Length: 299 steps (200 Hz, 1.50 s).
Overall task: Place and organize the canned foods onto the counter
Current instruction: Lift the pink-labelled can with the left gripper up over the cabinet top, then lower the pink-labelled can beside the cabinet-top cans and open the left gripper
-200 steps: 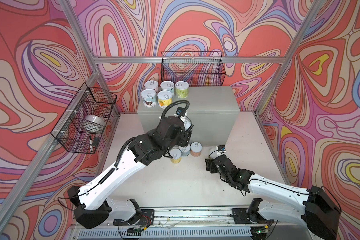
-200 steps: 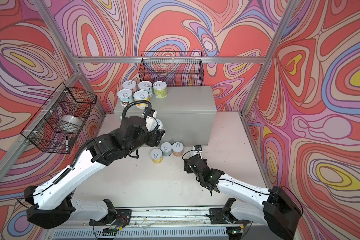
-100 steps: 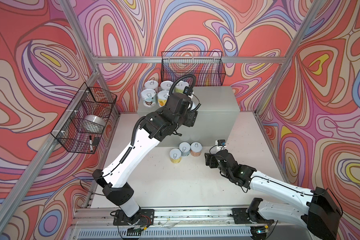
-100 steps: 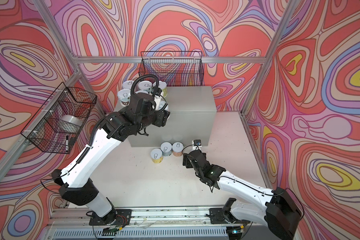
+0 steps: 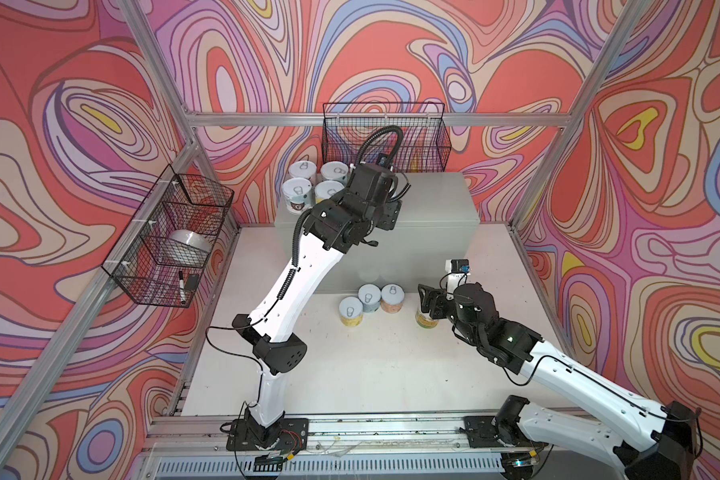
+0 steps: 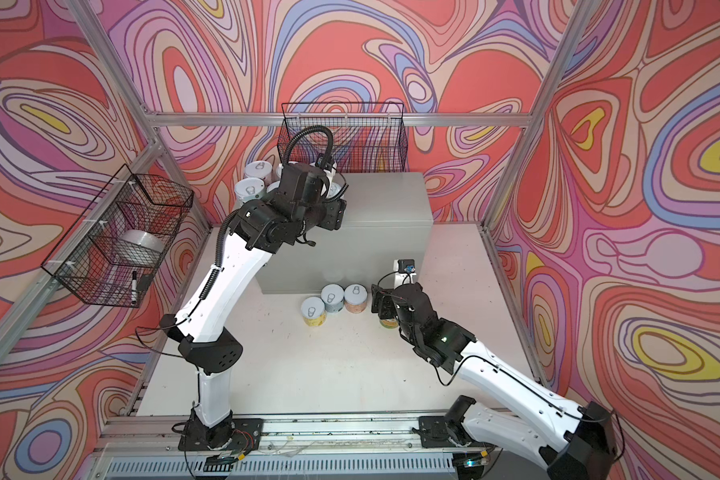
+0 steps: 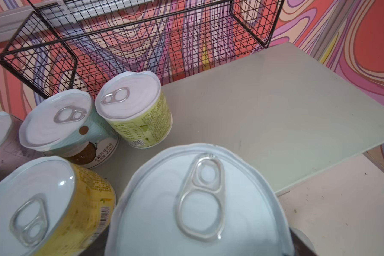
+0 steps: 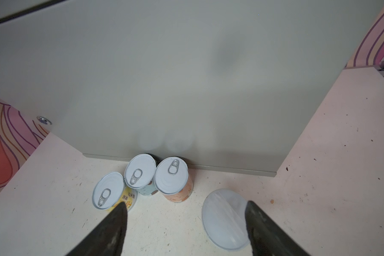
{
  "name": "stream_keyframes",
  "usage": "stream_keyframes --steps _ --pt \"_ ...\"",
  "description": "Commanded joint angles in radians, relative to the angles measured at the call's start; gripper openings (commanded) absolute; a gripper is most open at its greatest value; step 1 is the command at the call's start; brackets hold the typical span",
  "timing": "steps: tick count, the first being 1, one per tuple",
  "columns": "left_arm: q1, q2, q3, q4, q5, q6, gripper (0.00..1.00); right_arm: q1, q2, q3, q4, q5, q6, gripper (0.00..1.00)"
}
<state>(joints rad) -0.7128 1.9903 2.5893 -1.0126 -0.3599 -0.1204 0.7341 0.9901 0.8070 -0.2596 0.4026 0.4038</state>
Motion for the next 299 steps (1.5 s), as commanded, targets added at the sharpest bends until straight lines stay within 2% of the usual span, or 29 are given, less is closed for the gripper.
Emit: stream_keyframes --steps 1,100,141,155,165,169,189,209,239,299 --pt "0.026 -0.009 0.042 0.022 -0.026 -0.011 0.00 -0.005 -0.008 0.030 -0.041 0.003 -0.024 0.86" --pt "0.102 0.062 0.041 0.078 0.040 -0.043 0.00 -0.006 0.012 0.062 -0.038 -0.002 -0.026 0.86" --pt "0.111 0.071 0.040 0.087 0.034 -0.051 0.00 -0.007 0.025 0.075 -0.043 -0.002 -0.034 0.86" --pt "0.111 0.071 0.039 0.094 0.037 -0.052 0.22 -0.007 0.030 0.079 -0.042 -0.005 -0.037 0.87" --pt "0.111 0.072 0.037 0.100 0.043 -0.050 0.49 -0.009 0.037 0.083 -0.041 -0.006 -0.039 0.88" --pt "0.111 0.072 0.036 0.101 0.043 -0.050 0.57 -0.009 0.039 0.085 -0.041 -0.008 -0.039 0.88" --pt "0.112 0.066 0.021 0.126 0.044 -0.039 0.80 -0.013 0.051 0.086 -0.035 -0.015 -0.037 0.88" --pt "0.111 0.067 0.020 0.139 0.042 -0.027 0.98 -0.012 0.057 0.087 -0.027 -0.024 -0.033 0.88" --pt "0.111 0.058 0.020 0.157 0.034 -0.021 1.00 -0.013 0.069 0.098 -0.022 -0.029 -0.036 0.88" --pt "0.106 0.047 0.085 0.218 0.099 -0.019 1.00 -0.013 0.093 0.142 0.010 -0.066 -0.057 0.86"
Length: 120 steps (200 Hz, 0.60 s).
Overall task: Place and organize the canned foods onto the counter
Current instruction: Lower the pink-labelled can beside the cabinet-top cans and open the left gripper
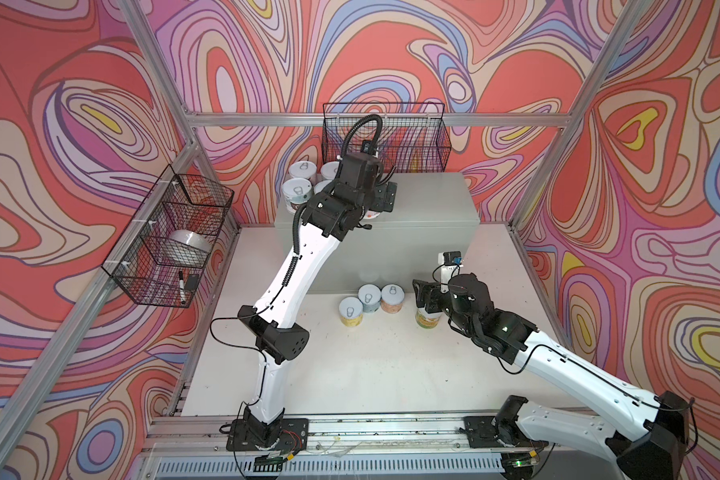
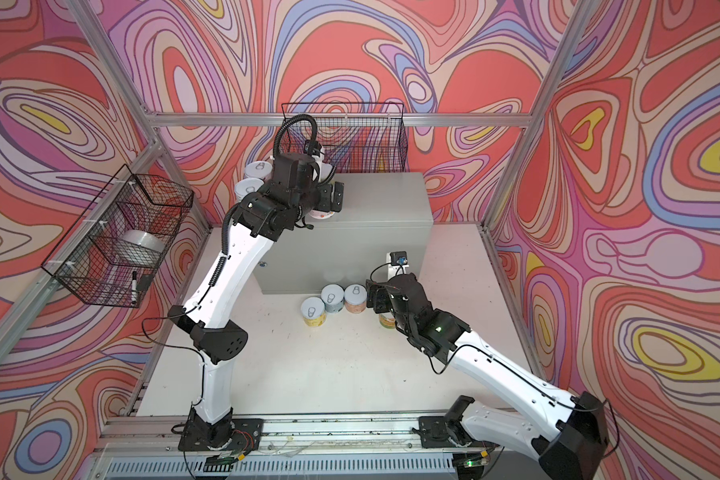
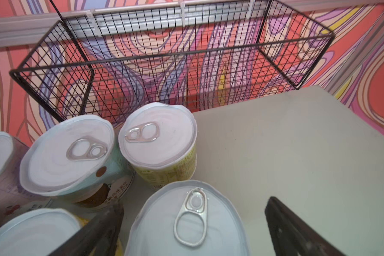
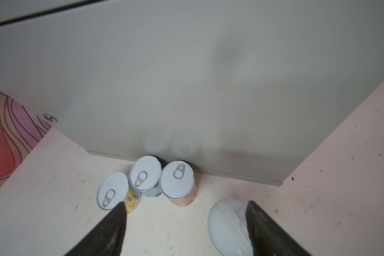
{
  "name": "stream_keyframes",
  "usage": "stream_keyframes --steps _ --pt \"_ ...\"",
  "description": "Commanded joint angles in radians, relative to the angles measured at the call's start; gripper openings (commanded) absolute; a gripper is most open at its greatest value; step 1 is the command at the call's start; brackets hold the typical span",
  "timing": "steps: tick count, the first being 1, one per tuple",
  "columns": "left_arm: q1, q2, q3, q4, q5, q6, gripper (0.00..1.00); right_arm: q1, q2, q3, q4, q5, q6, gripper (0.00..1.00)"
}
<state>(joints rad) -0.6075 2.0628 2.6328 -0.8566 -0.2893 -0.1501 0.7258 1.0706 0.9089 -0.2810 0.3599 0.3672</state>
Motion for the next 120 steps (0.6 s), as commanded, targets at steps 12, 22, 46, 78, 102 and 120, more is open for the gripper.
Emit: stream_keyframes --steps 12,22,46,78,102,120 --pt "-0.004 -0.035 0.042 0.080 0.035 0.012 1.00 -0.005 0.017 0.047 0.041 -0.029 -0.027 0.85" --pt "-0.009 -0.045 0.042 0.099 0.049 0.018 1.00 -0.005 0.023 0.057 0.052 -0.033 -0.039 0.84" --pt "-0.019 -0.076 0.045 0.130 0.055 0.021 0.98 -0.006 0.044 0.096 0.089 -0.060 -0.081 0.79" --pt "-0.024 -0.206 -0.049 0.134 0.057 0.019 0.96 -0.008 0.087 0.166 0.156 -0.095 -0.158 0.66" --pt "-0.024 -0.453 -0.424 0.258 0.054 0.010 0.95 -0.010 0.141 0.243 0.190 -0.121 -0.213 0.64" --pt "-0.027 -0.630 -0.681 0.321 0.043 -0.017 0.96 -0.015 0.188 0.297 0.217 -0.146 -0.249 0.63"
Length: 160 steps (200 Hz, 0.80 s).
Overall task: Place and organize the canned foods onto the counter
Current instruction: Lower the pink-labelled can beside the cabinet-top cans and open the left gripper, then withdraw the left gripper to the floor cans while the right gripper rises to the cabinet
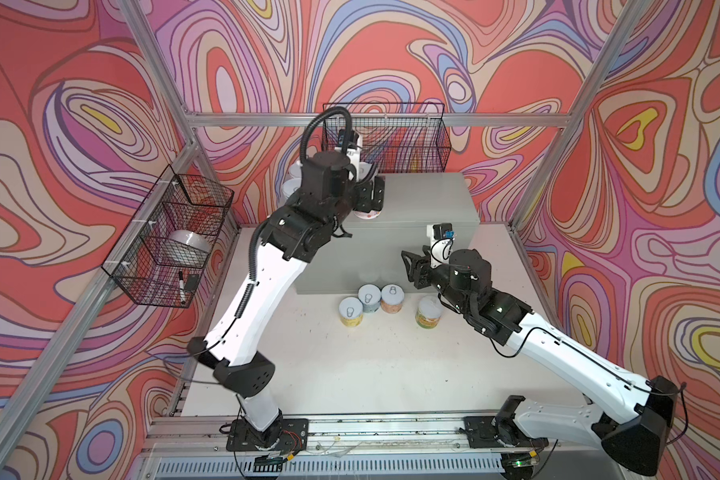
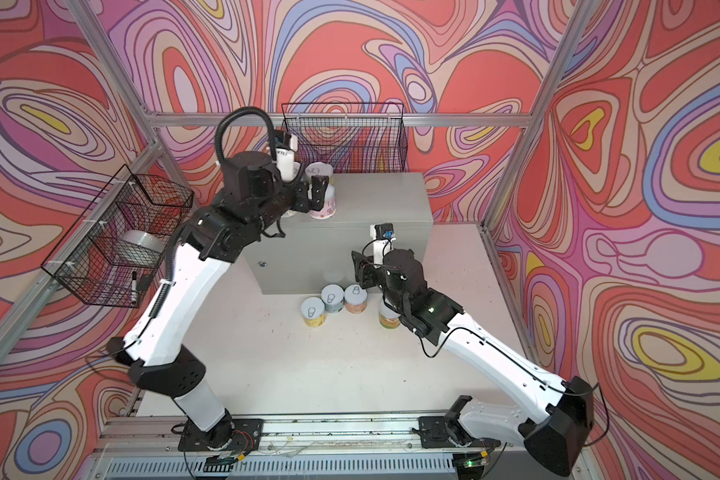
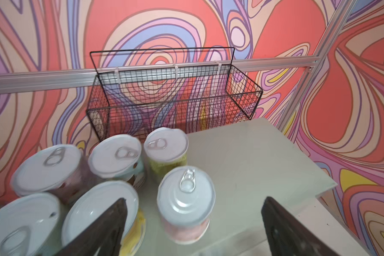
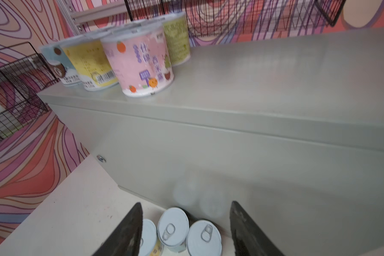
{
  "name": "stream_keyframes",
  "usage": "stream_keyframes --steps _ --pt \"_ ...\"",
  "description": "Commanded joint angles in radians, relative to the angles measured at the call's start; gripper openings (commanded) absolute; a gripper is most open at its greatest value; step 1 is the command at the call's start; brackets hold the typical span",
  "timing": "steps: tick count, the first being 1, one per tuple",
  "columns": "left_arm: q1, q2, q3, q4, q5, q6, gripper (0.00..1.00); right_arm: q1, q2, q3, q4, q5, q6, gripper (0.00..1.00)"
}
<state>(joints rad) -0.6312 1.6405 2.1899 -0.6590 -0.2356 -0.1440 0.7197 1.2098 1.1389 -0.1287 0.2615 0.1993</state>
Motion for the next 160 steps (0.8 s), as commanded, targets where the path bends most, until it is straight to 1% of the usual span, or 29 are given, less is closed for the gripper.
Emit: stream_keyframes --steps 1,11,24,46,58,72,100,134,160 --pt "-0.003 -0.216 -0.248 0.124 -0.012 -0.024 0.96 -0.008 0.052 0.070 0.065 -0.049 -0.084 0.63" --pt "-0.004 -0.292 -0.366 0.130 -0.023 -0.035 0.97 -0.012 0.082 0.111 0.066 -0.060 -0.098 0.63" --pt "-0.010 -0.367 -0.476 0.116 -0.037 -0.046 0.99 -0.014 0.114 0.153 0.072 -0.071 -0.119 0.62" --pt "-0.035 -0.436 -0.598 0.047 -0.094 -0.062 1.00 -0.031 0.162 0.210 0.090 -0.087 -0.149 0.60" --pt "-0.066 -0.475 -0.679 0.037 -0.126 -0.069 1.00 -0.047 0.190 0.236 0.099 -0.099 -0.153 0.58" --pt "-0.098 -0.517 -0.778 0.045 -0.137 -0.083 1.00 -0.067 0.217 0.265 0.110 -0.122 -0.153 0.57" --pt "-0.111 -0.575 -0.928 0.055 -0.101 -0.149 1.00 -0.087 0.274 0.323 0.120 -0.160 -0.158 0.53" --pt "-0.113 -0.648 -1.092 0.109 -0.053 -0.209 0.98 -0.093 0.342 0.384 0.113 -0.189 -0.143 0.52" --pt "-0.113 -0.702 -1.193 0.137 -0.028 -0.245 0.98 -0.093 0.381 0.412 0.128 -0.184 -0.134 0.52"
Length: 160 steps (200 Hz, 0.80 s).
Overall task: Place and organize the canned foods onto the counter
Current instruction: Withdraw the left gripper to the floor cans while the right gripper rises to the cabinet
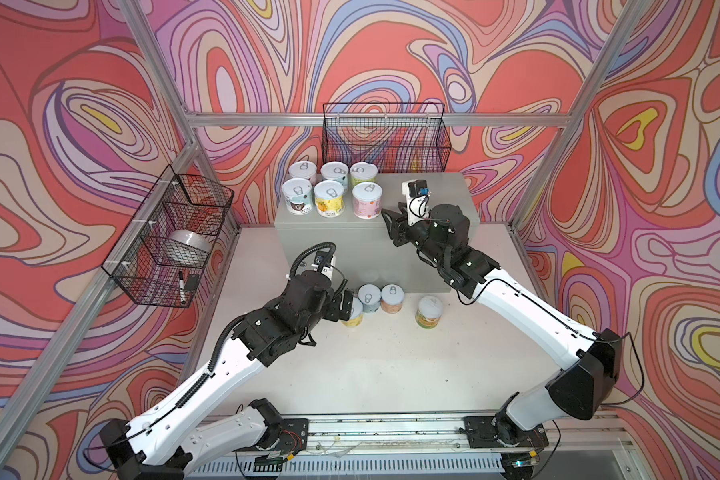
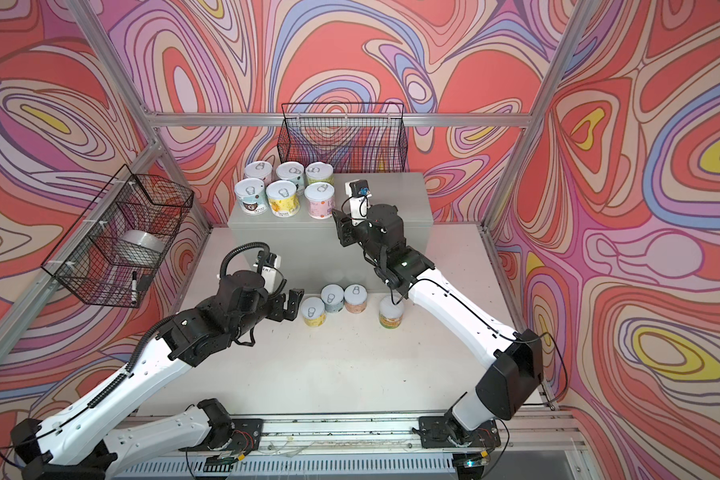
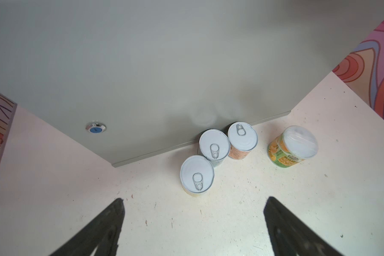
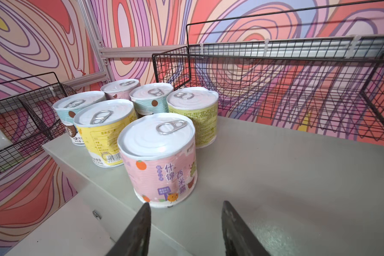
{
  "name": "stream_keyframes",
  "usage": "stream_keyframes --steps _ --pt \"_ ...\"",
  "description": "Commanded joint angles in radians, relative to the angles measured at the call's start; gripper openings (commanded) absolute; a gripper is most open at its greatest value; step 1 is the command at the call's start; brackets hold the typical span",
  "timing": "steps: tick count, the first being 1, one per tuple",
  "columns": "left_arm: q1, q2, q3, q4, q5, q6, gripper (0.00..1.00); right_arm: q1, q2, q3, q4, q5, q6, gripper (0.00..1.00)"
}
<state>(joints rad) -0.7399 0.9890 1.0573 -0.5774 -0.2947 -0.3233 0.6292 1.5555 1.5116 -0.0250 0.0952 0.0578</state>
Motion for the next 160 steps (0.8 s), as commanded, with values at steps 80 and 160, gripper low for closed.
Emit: stream_keyframes --steps 80,160 --pt "-0.005 -0.151 -0.244 0.068 0.028 -0.147 0.95 -0.003 0.129 0.122 0.045 -0.061 0.031 0.51" --pt "-0.006 -0.135 -0.299 0.105 0.004 -0.162 0.98 -0.003 0.095 0.097 0.040 -0.093 0.045 0.51"
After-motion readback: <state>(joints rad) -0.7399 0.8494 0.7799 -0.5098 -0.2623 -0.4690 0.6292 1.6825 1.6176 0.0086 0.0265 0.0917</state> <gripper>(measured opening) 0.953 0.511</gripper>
